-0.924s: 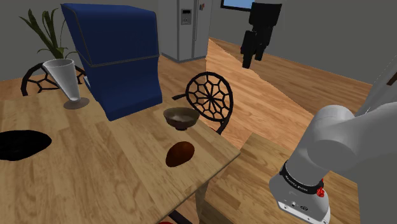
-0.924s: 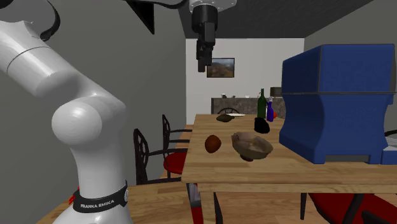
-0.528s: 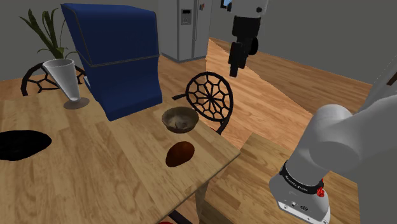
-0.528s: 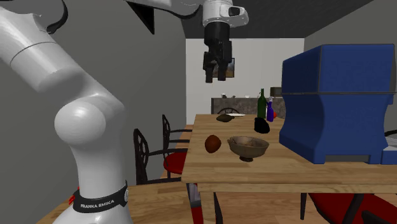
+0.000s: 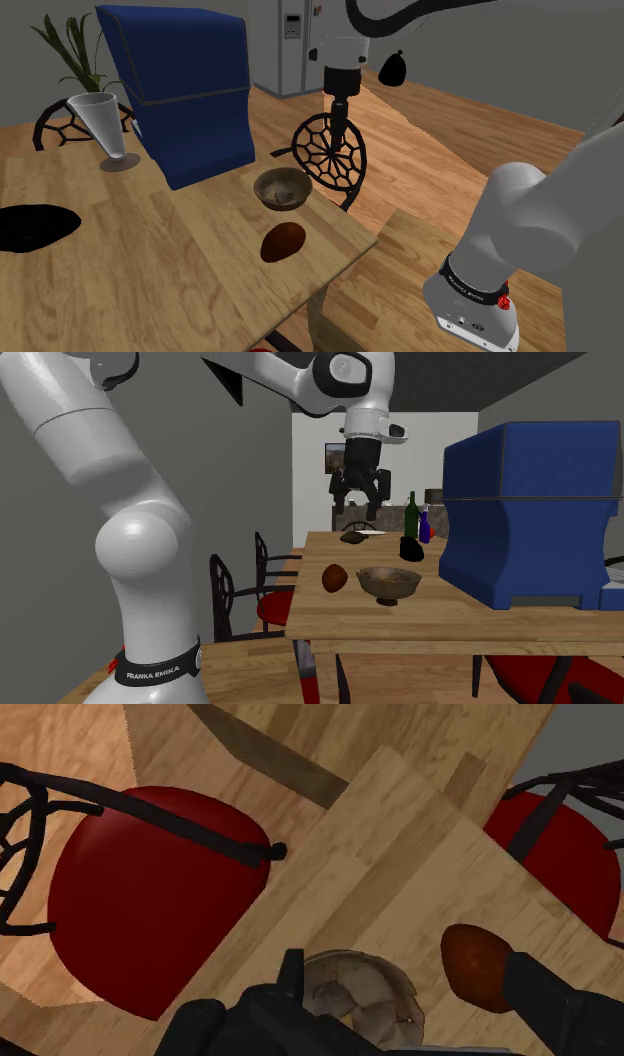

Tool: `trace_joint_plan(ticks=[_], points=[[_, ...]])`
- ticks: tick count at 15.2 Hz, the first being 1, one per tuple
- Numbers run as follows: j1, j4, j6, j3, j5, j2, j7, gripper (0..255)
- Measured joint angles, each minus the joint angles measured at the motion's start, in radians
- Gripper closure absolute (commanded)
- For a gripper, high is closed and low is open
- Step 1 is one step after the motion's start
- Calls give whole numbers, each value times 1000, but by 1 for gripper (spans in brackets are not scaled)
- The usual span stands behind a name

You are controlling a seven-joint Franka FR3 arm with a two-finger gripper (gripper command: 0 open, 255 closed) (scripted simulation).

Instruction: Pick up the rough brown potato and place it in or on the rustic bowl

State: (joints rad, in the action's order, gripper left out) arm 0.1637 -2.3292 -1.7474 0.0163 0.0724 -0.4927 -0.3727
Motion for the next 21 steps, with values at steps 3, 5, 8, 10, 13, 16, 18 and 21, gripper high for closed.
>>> trace_joint_plan(ticks=[3,5,8,10,13,16,18,21], points=[[47,19,-52,-1,32,93,-102,0],[75,20,-89,0,53,147,-176,0],[114,51,-127,-5,84,240,-287,0],[140,49,-154,-13,106,283,-358,0],[179,75,-187,-35,139,366,-457,0],[212,117,-210,-58,166,455,-556,0],[231,125,-218,-76,181,486,-613,0],[242,113,-252,-86,191,513,-640,0]])
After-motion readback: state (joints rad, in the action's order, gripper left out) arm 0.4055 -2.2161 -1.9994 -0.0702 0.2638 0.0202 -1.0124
